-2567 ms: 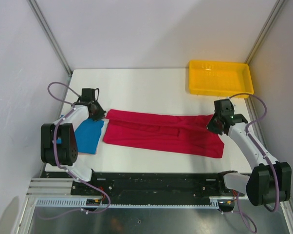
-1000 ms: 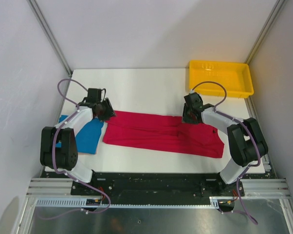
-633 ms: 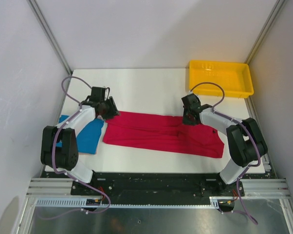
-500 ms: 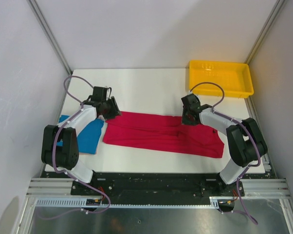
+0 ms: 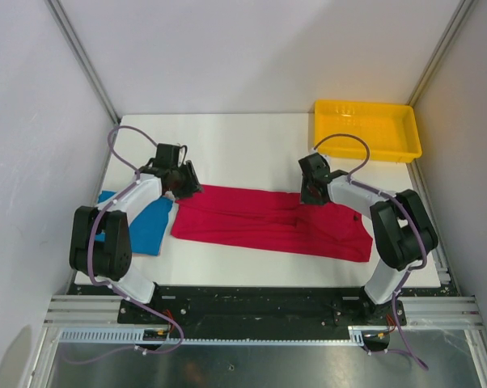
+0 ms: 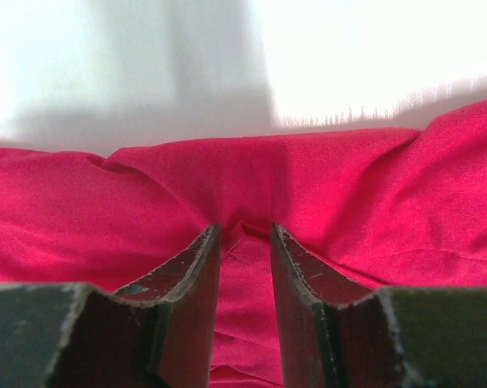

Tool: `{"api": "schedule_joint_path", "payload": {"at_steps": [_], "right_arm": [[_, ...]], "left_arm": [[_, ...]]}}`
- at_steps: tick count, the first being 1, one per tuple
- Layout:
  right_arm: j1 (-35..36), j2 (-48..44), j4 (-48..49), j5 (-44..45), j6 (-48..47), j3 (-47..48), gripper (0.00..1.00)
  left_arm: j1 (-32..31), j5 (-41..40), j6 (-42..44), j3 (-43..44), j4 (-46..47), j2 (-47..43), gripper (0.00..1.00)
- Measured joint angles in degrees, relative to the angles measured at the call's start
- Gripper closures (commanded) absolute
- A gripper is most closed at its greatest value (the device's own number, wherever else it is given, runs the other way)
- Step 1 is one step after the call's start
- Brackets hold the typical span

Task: Fold and stack the t-shirts
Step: Fold the other side of the tshirt into a rectangle

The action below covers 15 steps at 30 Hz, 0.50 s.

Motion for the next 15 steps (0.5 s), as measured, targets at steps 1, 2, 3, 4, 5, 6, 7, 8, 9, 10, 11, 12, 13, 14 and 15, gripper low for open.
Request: {"api": "schedule_joint_path", "payload": {"at_steps": [1,2,3,4,5,6,7,8,9,10,11,12,13,14,15], "right_arm": [[0.0,0.2,0.0,0.1,0.0,0.0,0.70],[0.0,0.3,-0.1,0.1,0.0,0.0,0.75],[0.0,0.4,-0.2,0.2,0.0,0.0,0.80],[0.1,0.4,-0.3,0.2,0.0,0.0,0.84],[0.2,0.4,-0.5,0.3,0.0,0.0,0.88],[0.2,0.4,-0.5,0.5,0.0,0.0,0.92],[0.3,0.4,-0.7,0.7,0.1,0.0,0.94],[0.4,0.4,-0.9,0.8,0.2,0.0,0.96],[0.5,0.4,-1.1,0.9,0.2,0.0,0.98],[0.6,0.4,-1.3,1.0,0.2,0.1,0.99],[0.7,0.3,-1.6,1.1,0.3,0.1,1.00],[0.7,0.2,-1.9,1.1,0.4,0.1,1.00],[0.8,-0.2,-2.6,1.0,0.5,0.1,1.00],[0.9,-0.6,-3.2,1.0,0.7,0.1,1.00],[0.9,-1.0,-3.8,1.0,0.9,0.1,1.00]], "left_arm": [[0.0,0.0,0.0,0.0,0.0,0.0,0.53],[0.0,0.0,0.0,0.0,0.0,0.0,0.53],[0.0,0.0,0.0,0.0,0.0,0.0,0.53],[0.0,0.0,0.0,0.0,0.0,0.1,0.53],[-0.1,0.0,0.0,0.0,0.0,0.2,0.53],[-0.1,0.0,0.0,0.0,0.0,0.2,0.53],[-0.1,0.0,0.0,0.0,0.0,0.3,0.53],[-0.2,0.0,0.0,0.0,0.0,0.3,0.53],[-0.3,0.0,0.0,0.0,-0.1,0.3,0.53],[-0.3,0.0,0.0,0.0,-0.1,0.3,0.53],[-0.5,0.0,0.0,0.0,-0.1,0.3,0.53],[-0.6,0.1,0.0,0.0,-0.1,0.3,0.53],[-0.8,0.2,0.0,0.0,-0.1,0.3,0.53],[-1.0,0.2,0.0,0.0,-0.1,0.3,0.54],[-1.2,0.3,-0.1,0.0,-0.1,0.3,0.54]]}}
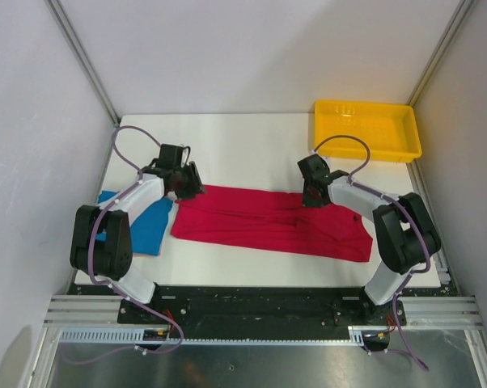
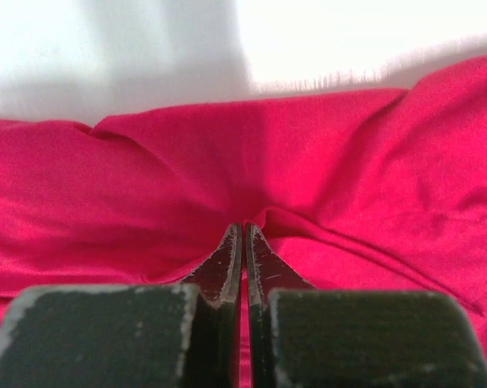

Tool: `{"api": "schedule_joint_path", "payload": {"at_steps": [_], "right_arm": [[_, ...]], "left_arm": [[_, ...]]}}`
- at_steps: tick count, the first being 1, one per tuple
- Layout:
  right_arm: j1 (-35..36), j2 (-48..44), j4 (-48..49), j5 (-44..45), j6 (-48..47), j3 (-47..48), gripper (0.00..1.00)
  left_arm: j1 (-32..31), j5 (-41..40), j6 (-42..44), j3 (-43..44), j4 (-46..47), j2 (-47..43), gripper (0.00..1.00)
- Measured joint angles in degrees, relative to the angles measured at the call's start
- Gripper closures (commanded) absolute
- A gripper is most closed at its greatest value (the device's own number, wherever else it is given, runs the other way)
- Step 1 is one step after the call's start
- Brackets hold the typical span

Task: Fold and stack the t-shirts
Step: Fold the other side of the tshirt into a rectangle

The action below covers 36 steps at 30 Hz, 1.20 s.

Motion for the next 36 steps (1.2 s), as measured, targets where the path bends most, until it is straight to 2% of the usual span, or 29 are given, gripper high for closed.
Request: {"api": "schedule_joint_path", "payload": {"at_steps": [8,16,18,22,25,28,32,36], "right_arm": [[2.3,-5.0,-4.8,-1.1,3.5,0.0,1.00],[3.2,-8.9,-2.3,-9.6,9.2,-6.8,1.00],[3.2,-8.9,-1.0,-12.0,10.8,-10.0,0.95],[3.6,-8.9,0.9,-14.8,12.9,-13.5,0.72],[4.0,-9.8,1.9,-15.3,13.1,-13.7,0.61],[4.2,-13.4,2.0,-15.3,12.6,-13.8,0.56],[3.3,-21.4,0.7,-13.4,12.0,-13.8,0.56],[-2.2,-27.3,-2.3,-9.8,10.5,-13.8,0.57]], "left_arm": [[-3.0,0.7,-0.1,0.0,0.0,0.0,0.53],[-7.2,2.0,-0.3,-0.2,0.1,0.0,0.53],[-8.2,2.5,-0.4,-0.3,0.1,0.1,0.53],[-10.3,3.4,-0.5,-0.3,0.5,1.2,0.51],[-12.2,4.3,-0.4,-0.2,0.8,2.8,0.50],[-14.4,5.2,-0.3,0.1,0.9,4.9,0.49],[-18.0,6.6,0.1,2.5,0.9,7.9,0.49],[-22.4,7.4,0.9,6.0,1.3,10.3,0.50]]}}
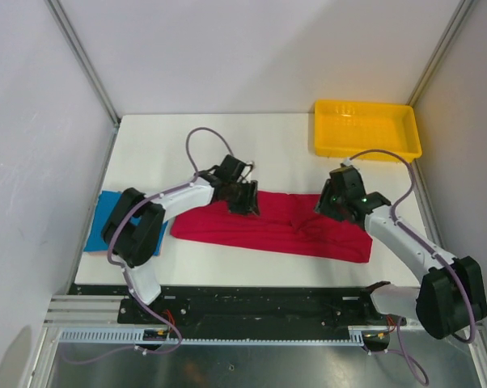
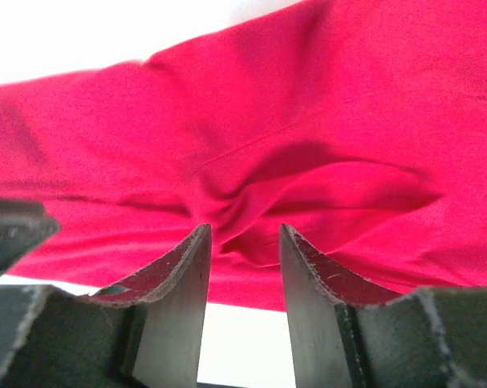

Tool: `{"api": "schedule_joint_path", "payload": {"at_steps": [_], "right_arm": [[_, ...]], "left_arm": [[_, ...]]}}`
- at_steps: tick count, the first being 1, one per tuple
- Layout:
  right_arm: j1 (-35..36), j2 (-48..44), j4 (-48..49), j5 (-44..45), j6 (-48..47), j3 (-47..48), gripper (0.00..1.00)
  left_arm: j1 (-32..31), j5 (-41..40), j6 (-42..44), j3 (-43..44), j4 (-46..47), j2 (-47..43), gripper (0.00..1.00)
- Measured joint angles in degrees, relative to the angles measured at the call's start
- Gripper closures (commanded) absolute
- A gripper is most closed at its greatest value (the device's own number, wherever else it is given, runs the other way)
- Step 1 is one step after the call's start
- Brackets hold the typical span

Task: Fold and stack the t-shirts
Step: Fold the other side of the tshirt into a rectangle

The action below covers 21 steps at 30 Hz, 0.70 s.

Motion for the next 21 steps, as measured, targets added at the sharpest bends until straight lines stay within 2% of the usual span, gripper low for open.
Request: {"api": "schedule_joint_path", "payload": {"at_steps": [8,21], "right_arm": [[-12.8,0.9,-5.3,3.9,-3.8,0.0,0.58],[-18.3,3.1,-5.4,3.3,-6.9,-5.2,0.59]], "left_arm": [[-11.0,0.3,1.6,8.1,1.4,6.1,0.50],[-17.6,-1.1,1.6,16.7,1.5,11.9,0.50]]}}
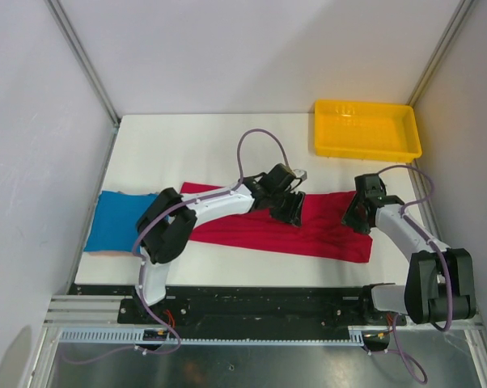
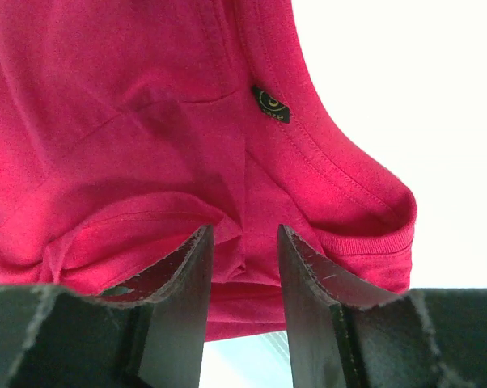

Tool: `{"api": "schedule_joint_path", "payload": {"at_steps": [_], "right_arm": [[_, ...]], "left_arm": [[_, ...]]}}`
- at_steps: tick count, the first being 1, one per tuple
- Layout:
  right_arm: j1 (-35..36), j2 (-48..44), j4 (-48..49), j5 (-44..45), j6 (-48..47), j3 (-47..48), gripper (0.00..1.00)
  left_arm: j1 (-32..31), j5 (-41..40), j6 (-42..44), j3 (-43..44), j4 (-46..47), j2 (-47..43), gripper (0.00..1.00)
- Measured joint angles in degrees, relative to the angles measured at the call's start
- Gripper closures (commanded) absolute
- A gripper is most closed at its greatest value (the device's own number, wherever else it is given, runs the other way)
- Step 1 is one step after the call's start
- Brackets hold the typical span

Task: Fold and stack the t-shirts
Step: Fold the other side of the tshirt into a rectangle

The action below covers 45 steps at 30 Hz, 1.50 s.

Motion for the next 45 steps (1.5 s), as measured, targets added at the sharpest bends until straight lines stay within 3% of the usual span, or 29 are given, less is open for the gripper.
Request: {"api": "schedule_joint_path", "payload": {"at_steps": [8,17,28,31,37,45], "right_arm": [[-0.3,0.5,1.5,-0.9,0.0,-0.8,0.63],[-0.3,0.5,2.3,-2.0,0.0,-1.7,0.80],[-0.3,0.2,2.4,-2.5,0.1,-2.4,0.90],[-0.3,-0.3,2.4,-2.5,0.3,-2.4,0.85],[-0.4,-2.3,2.4,-2.5,1.3,-2.4,0.65],[-0.4,-2.6,2.6,-2.8,1.5,-2.4,0.61]], "left_arm": [[-2.3,-1.4,-0.1,2.9,0.3,2.7,0.50],[-3.8,-5.5,-1.1,3.0,0.2,4.1,0.53],[-4.6,-8.5,-1.7,3.3,0.2,4.8,0.74],[-4.7,-9.0,-1.8,3.3,0.2,4.8,0.82],[-4.8,-9.9,-2.3,3.3,0.2,4.8,0.98],[-4.8,-10.3,-2.6,2.7,0.2,4.8,1.00]]}}
